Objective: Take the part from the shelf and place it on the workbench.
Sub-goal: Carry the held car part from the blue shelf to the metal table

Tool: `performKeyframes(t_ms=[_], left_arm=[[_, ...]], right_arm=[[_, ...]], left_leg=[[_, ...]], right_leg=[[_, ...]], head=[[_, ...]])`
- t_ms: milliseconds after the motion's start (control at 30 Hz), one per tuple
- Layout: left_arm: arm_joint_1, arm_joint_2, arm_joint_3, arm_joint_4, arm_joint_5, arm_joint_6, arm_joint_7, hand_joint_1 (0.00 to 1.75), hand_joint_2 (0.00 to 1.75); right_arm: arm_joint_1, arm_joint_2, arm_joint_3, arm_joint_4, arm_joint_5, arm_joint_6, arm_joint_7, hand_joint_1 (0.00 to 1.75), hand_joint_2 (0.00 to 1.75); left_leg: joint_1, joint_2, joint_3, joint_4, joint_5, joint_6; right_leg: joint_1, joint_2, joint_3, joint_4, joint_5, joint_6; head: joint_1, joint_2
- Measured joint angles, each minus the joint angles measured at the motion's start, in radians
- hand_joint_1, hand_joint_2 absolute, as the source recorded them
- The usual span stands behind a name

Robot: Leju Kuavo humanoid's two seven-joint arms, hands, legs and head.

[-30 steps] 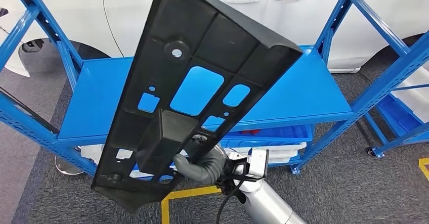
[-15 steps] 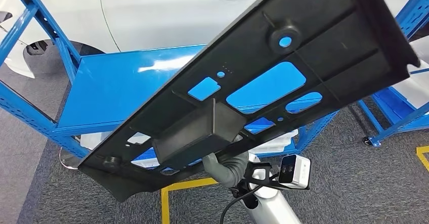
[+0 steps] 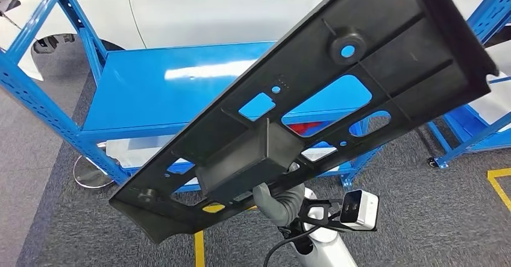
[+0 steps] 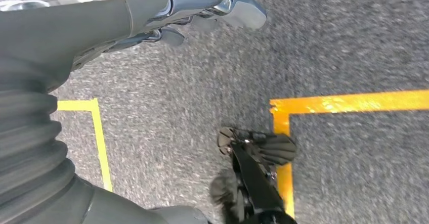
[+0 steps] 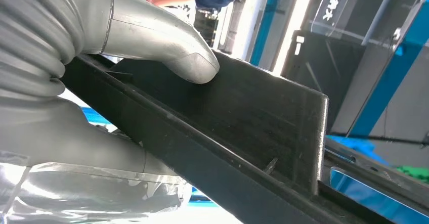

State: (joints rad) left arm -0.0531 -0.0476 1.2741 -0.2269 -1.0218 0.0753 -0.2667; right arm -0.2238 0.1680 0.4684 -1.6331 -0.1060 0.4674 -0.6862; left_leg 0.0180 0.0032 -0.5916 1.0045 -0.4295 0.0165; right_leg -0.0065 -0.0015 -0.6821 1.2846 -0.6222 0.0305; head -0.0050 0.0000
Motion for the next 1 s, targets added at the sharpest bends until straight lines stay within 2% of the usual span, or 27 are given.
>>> performKeyframes(t_ms=[33,67,100,167,200,233,300,333,367,400,467,500,533,567,600,633,667,700,733,767,800,833,867,900,967,1000], left_arm=[[0.000,0.001,0.000,0.000,-0.001,0.000,0.000,0.00,1.75],[0.000,0.001,0.000,0.000,-0.002,0.000,0.000,0.00,1.75],[0.000,0.001,0.000,-0.001,-0.003,0.000,-0.001,0.00,1.75],[0.000,0.001,0.000,-0.001,-0.003,0.002,-0.002,0.00,1.75],[0.000,0.001,0.000,-0.001,-0.003,0.004,-0.002,0.00,1.75],[0.000,0.001,0.000,-0.001,-0.002,0.006,-0.003,0.00,1.75],[0.000,0.002,0.000,-0.001,0.001,0.011,-0.004,0.00,1.75],[0.000,0.002,0.001,-0.001,0.003,0.015,-0.005,0.00,1.75],[0.001,0.002,0.002,-0.001,0.004,0.017,-0.005,0.00,1.75],[0.002,0.002,0.002,-0.001,0.006,0.019,-0.005,0.00,1.75],[0.001,0.001,0.003,-0.001,0.006,0.020,-0.006,0.00,1.75],[0.000,0.002,0.004,-0.001,0.006,0.020,-0.007,0.00,1.75],[-0.001,0.002,0.004,-0.001,0.006,0.021,-0.008,0.00,1.75],[-0.002,0.002,0.004,-0.001,0.006,0.021,-0.009,0.00,1.75],[-0.002,0.002,0.004,-0.001,0.006,0.021,-0.009,0.00,1.75],[-0.003,0.002,0.004,-0.001,0.006,0.021,-0.010,0.00,1.75],[-0.004,0.003,0.004,-0.002,0.006,0.021,-0.010,0.00,1.75],[-0.006,0.004,0.004,-0.002,0.005,0.021,-0.011,0.00,1.75],[-0.007,0.004,0.004,-0.002,0.004,0.021,-0.012,0.00,1.75],[-0.007,0.005,0.004,-0.002,0.003,0.021,-0.012,0.00,1.75],[-0.007,0.005,0.005,-0.002,0.002,0.021,-0.012,0.00,1.75],[-0.006,0.005,0.005,-0.002,0.002,0.021,-0.012,0.00,1.75],[-0.005,0.004,0.005,-0.002,0.002,0.021,-0.012,0.00,1.75],[-0.005,0.004,0.005,-0.002,0.002,0.021,-0.012,0.00,1.75],[-0.006,0.004,0.005,-0.002,0.000,0.021,-0.012,0.00,1.75],[-0.005,0.004,0.005,-0.002,0.000,0.021,-0.013,0.00,1.75]], right_arm=[[0.005,0.000,-0.002,0.000,0.000,0.001,0.000,1.75,1.75],[0.010,0.000,-0.004,0.000,0.000,0.002,0.000,1.75,1.75],[0.012,0.000,-0.005,0.000,0.000,0.005,0.000,1.75,1.75],[0.014,0.000,-0.007,0.000,0.000,0.013,0.000,1.75,1.75],[0.015,0.001,-0.008,0.000,0.000,0.016,0.000,1.75,1.75],[0.016,0.001,-0.009,0.000,0.000,0.018,0.000,1.75,1.75],[0.018,0.002,-0.011,0.000,0.000,0.021,0.000,1.75,1.75],[0.018,0.003,-0.012,0.001,0.000,0.024,0.000,1.75,1.75],[0.017,0.005,-0.012,0.002,0.000,0.026,0.000,1.75,1.75],[0.017,0.007,-0.013,0.002,0.001,0.029,0.000,1.75,1.75],[0.017,0.010,-0.014,0.005,0.001,0.033,0.000,1.75,1.75],[0.018,0.010,-0.015,0.007,0.001,0.034,0.000,1.75,1.75],[0.018,0.010,-0.016,0.010,0.001,0.034,0.000,1.75,1.75],[0.018,0.010,-0.016,0.013,0.001,0.034,0.000,1.75,1.75],[0.018,0.010,-0.017,0.015,0.000,0.034,0.000,1.75,1.75],[0.018,0.010,-0.017,0.016,0.000,0.034,0.000,1.75,1.75],[0.018,0.011,-0.018,0.017,-0.001,0.034,0.000,1.75,1.75],[0.018,0.011,-0.018,0.017,-0.002,0.035,0.000,1.75,1.75],[0.018,0.011,-0.019,0.017,-0.003,0.035,0.000,1.75,1.75],[0.018,0.012,-0.020,0.017,-0.003,0.035,0.000,1.75,1.75],[0.018,0.012,-0.021,0.017,-0.004,0.036,0.000,1.75,1.75],[0.019,0.011,-0.022,0.018,-0.004,0.036,0.000,1.75,1.75],[0.020,0.011,-0.024,0.018,-0.004,0.036,0.000,1.75,1.75],[0.020,0.011,-0.027,0.018,-0.004,0.036,0.000,1.75,1.75],[0.022,0.011,-0.031,0.019,-0.004,0.039,0.000,1.75,1.75],[0.023,0.011,-0.033,0.020,-0.003,0.040,0.000,1.75,1.75]], left_leg=[[0.000,0.000,-0.013,0.002,0.009,-0.002],[0.000,0.000,-0.026,0.004,0.017,-0.004],[0.000,0.000,-0.038,0.007,0.026,-0.007],[-0.001,0.000,-0.055,0.011,0.041,-0.016],[-0.002,-0.001,-0.058,0.011,0.049,-0.021],[-0.002,-0.001,-0.059,0.009,0.059,-0.028],[0.000,-0.002,-0.062,-0.002,0.079,-0.041],[0.001,-0.003,-0.068,0.001,0.073,-0.047],[0.002,-0.004,-0.079,0.020,0.045,-0.051],[0.003,-0.005,-0.092,0.058,-0.001,-0.054],[0.002,-0.004,-0.119,0.184,-0.110,-0.057],[0.002,-0.004,-0.124,0.245,-0.135,-0.057],[0.002,-0.004,-0.119,0.286,-0.133,-0.055],[0.001,-0.004,-0.099,0.295,-0.109,-0.051],[-0.001,-0.004,-0.061,0.267,-0.080,-0.046],[-0.004,-0.005,-0.007,0.206,-0.063,-0.039],[-0.009,-0.005,0.055,0.123,-0.066,-0.032],[-0.013,-0.005,0.107,0.048,-0.082,-0.027],[-0.017,-0.005,0.139,-0.006,-0.099,-0.023],[-0.020,-0.005,0.153,-0.035,-0.109,-0.020],[-0.020,-0.004,0.149,-0.041,-0.104,-0.017],[-0.018,-0.002,0.142,-0.043,-0.094,-0.012],[-0.016,0.001,0.133,-0.045,-0.082,-0.005],[-0.013,0.003,0.122,-0.046,-0.070,0.001],[-0.014,0.006,0.094,-0.042,-0.047,0.007],[-0.015,0.006,0.078,-0.039,-0.036,0.006]], right_leg=[[-0.002,0.000,0.007,0.017,0.005,0.002],[-0.005,0.000,0.033,-0.005,0.029,0.002],[-0.007,0.000,0.076,-0.061,0.058,0.001],[-0.006,0.000,0.175,-0.206,0.083,-0.006],[-0.003,0.001,0.205,-0.256,0.084,-0.012],[0.000,0.002,0.216,-0.282,0.081,-0.019],[0.003,0.002,0.206,-0.291,0.098,-0.035],[0.002,0.000,0.197,-0.295,0.109,-0.044],[0.001,-0.001,0.185,-0.299,0.123,-0.052],[-0.001,-0.003,0.171,-0.302,0.137,-0.059],[0.004,-0.003,0.138,-0.302,0.163,-0.065],[0.007,-0.004,0.121,-0.301,0.175,-0.066],[0.010,-0.004,0.104,-0.299,0.187,-0.067],[0.013,-0.004,0.087,-0.296,0.199,-0.066],[0.016,-0.004,0.072,-0.292,0.209,-0.066],[0.017,-0.004,0.059,-0.289,0.218,-0.065],[0.019,-0.004,0.050,-0.285,0.226,-0.062],[0.020,-0.004,0.044,-0.282,0.235,-0.058],[0.019,-0.005,0.041,-0.282,0.243,-0.053],[0.019,-0.006,0.040,-0.283,0.252,-0.047],[0.018,-0.006,0.038,-0.284,0.260,-0.041],[0.017,-0.004,0.034,-0.281,0.257,-0.035],[0.015,-0.002,0.025,-0.264,0.236,-0.030],[0.014,0.000,0.013,-0.229,0.196,-0.024],[0.007,0.001,-0.022,-0.105,0.092,-0.014],[0.004,0.001,-0.035,-0.040,0.061,-0.011]], head=[[0.000,0.000],[0.000,0.000],[0.000,0.000],[-0.001,0.000],[-0.001,0.000],[0.000,0.000],[0.003,0.000],[0.003,0.000],[0.002,0.000],[0.000,0.000],[-0.003,0.000],[-0.003,0.000],[-0.003,0.000],[-0.003,0.000],[-0.003,0.000],[-0.003,0.000],[-0.003,0.000],[-0.003,0.000],[-0.003,0.000],[-0.004,0.000],[-0.004,0.000],[-0.005,0.000],[-0.004,0.000],[-0.002,0.000],[0.002,0.000],[0.002,0.000]])
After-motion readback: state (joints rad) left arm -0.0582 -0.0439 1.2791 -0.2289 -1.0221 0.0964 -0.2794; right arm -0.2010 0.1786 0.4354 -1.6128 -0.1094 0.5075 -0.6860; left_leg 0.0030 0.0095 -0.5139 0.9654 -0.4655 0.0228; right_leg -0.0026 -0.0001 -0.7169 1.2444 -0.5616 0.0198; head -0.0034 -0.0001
